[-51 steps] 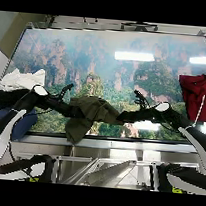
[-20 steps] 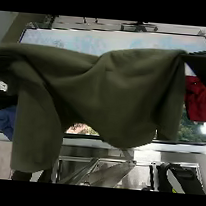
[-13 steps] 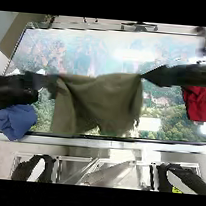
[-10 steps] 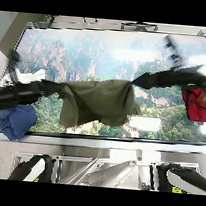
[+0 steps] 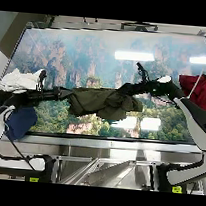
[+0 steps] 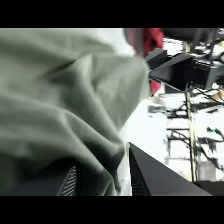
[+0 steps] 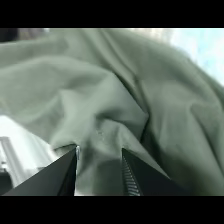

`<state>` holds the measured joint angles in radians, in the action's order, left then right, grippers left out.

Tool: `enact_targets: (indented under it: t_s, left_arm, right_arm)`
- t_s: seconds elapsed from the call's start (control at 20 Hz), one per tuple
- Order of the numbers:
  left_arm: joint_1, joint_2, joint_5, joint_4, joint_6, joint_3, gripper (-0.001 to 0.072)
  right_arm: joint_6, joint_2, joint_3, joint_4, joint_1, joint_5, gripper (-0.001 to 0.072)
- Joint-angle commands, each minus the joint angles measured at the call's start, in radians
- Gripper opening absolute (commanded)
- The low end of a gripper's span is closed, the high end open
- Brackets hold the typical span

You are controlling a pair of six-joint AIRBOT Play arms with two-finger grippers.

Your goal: Fold the shirts.

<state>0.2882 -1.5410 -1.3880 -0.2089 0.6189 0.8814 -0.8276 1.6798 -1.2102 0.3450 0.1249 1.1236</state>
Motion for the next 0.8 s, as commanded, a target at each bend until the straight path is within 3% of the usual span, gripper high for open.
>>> enact_targets:
  t_s: [0.0, 0.15, 0.35, 0.4, 0.45, 0.5, 0.75]
  left_arm:
    - [0.01, -0.068, -0.133, -0.024, 0.082, 0.212, 0.0296]
    - [0.011, -0.068, -0.184, -0.12, 0.144, 0.347, 0.0296]
    - [0.01, -0.067, -0.262, -0.299, 0.25, 0.432, 0.0296]
    - [0.01, -0.067, -0.287, -0.294, 0.256, 0.426, 0.0296]
    - [0.01, -0.064, -0.292, -0.294, 0.261, 0.412, 0.0296]
    - [0.01, -0.057, -0.28, -0.294, 0.261, 0.387, 0.0295]
    - [0.01, -0.046, -0.24, -0.294, 0.242, 0.29, 0.0295]
  right_arm:
    - [-0.009, -0.064, -0.016, -0.005, -0.076, 0.15, 0.0324]
    - [-0.095, -0.169, 0.006, 0.191, -0.087, 0.251, 0.0323]
    - [-0.172, -0.285, 0.204, 0.372, -0.035, 0.185, 0.0326]
    - [-0.172, -0.293, 0.264, 0.379, -0.023, 0.136, 0.0377]
    - [-0.172, -0.29, 0.322, 0.378, -0.013, 0.077, 0.0546]
    - [-0.172, -0.28, 0.365, 0.378, 0.0, 0.018, 0.0592]
    - [-0.143, -0.168, 0.393, 0.325, 0.046, -0.121, 0.0591]
